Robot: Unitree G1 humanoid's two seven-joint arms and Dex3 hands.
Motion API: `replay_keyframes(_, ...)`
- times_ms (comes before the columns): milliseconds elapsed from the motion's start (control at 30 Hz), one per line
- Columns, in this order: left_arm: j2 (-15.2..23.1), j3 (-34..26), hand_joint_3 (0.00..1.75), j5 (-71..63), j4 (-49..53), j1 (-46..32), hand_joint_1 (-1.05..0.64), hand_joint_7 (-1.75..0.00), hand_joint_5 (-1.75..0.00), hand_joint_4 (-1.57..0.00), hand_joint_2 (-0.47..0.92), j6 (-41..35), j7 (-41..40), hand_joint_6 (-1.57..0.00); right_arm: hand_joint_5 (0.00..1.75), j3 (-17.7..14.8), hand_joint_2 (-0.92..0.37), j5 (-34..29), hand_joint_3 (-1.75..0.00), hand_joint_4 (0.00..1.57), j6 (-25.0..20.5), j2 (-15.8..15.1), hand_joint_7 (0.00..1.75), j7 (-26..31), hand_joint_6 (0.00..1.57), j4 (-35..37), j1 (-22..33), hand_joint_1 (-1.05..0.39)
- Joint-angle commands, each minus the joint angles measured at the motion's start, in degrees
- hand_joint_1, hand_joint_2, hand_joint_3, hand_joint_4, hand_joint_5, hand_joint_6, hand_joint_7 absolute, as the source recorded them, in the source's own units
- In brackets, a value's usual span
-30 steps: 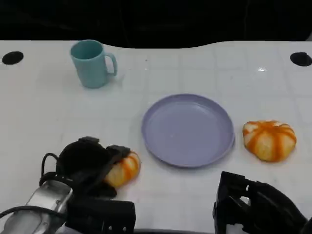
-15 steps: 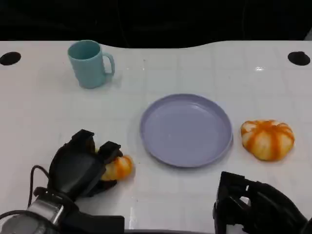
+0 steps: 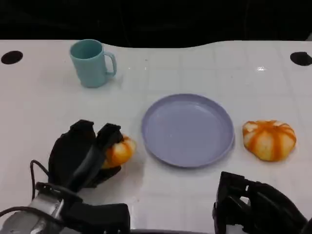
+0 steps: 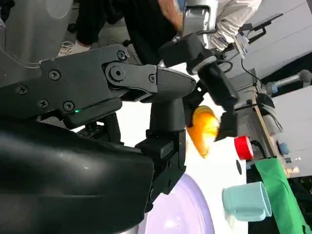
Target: Grasp the bread from the table and place it into the plate.
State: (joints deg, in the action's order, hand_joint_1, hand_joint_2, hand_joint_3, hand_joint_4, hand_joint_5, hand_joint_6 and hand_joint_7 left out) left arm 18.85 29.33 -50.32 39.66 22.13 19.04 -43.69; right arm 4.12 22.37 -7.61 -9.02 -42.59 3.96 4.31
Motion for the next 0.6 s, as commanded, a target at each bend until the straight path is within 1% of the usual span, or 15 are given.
replay_keyframes(33,1.04,-2.97,0.89,3.10,-5.06,0.05,-0.29,-1.65,-1.75,-0.89,0.58,0.53,2.80,-0.63,1.75,-0.88,-0.92,0.07,-0.48,0.62,0.28,-0.78,1.75,0.15,0.39,0.02,0.05,-0.53)
replay_keyframes(67,1.01,-3.34,0.82,3.36,-5.88,0.06,-0.30,-1.70,-1.75,-0.87,0.61,0.39,3.44,-0.59,1.75,-0.91,-0.92,0.06,-0.47,0.62,0.14,-0.76,1.75,0.26,0.39,0.04,0.04,-0.53)
replay_keyframes(167,0.59,-4.95,0.77,4.60,-8.75,1.05,-0.30,-1.74,-1.75,-0.86,0.60,-0.02,5.42,-0.57,1.75,-1.11,-0.92,0.68,-0.47,0.62,-0.13,-0.58,1.75,-0.17,0.39,0.49,-0.05,-0.52)
replay_keyframes(333,-0.61,-5.69,0.83,4.41,-10.08,3.73,-0.31,-1.75,-1.75,-0.88,0.54,-0.29,6.85,-0.62,1.75,-0.84,-0.92,0.22,-0.47,0.61,0.15,-0.68,1.75,0.06,0.39,0.17,0.21,-0.52)
replay_keyframes(400,-1.40,-5.33,0.90,4.41,-9.60,5.23,-0.31,-1.60,-1.75,-0.90,0.48,-0.11,7.59,-0.71,1.75,-0.84,-0.92,0.43,-0.47,0.61,-0.38,-0.65,1.75,0.22,0.40,-0.21,0.42,-0.51)
replay_keyframes(433,-1.66,-5.27,0.92,4.54,-9.46,5.62,-0.31,-1.58,-1.75,-0.91,0.47,-0.02,8.00,-0.73,1.75,-0.88,-0.92,0.63,-0.47,0.61,-0.74,-0.63,1.75,0.26,0.40,-0.36,0.49,-0.51)
replay_keyframes(600,-4.71,-4.18,1.04,6.37,-4.79,9.25,-0.28,-1.54,-1.75,-0.94,0.40,3.01,10.58,-0.77,1.75,-0.66,-0.92,0.16,-0.47,0.61,0.01,-0.80,1.75,0.00,0.40,-0.52,0.76,-0.52)
